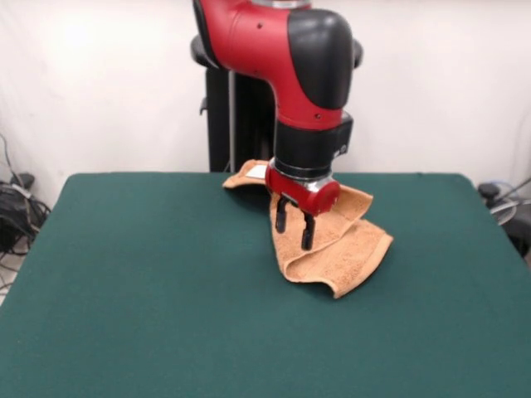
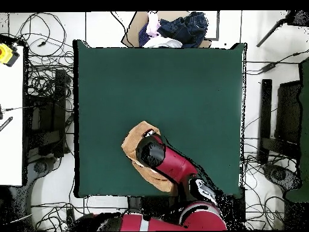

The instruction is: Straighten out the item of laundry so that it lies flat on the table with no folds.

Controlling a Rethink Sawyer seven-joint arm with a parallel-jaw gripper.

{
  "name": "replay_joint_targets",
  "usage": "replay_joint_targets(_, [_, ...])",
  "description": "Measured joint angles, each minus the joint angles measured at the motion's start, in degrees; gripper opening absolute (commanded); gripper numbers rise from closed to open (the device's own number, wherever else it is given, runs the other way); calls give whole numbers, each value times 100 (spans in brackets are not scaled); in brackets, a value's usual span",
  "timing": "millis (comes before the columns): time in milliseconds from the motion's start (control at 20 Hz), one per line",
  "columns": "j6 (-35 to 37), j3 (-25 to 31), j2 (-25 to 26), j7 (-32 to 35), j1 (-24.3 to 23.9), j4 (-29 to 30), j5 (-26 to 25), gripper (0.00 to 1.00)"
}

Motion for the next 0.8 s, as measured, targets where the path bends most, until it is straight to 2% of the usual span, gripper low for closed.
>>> replay_joint_targets(800, [-4,241,41,0,-103,0,6,100])
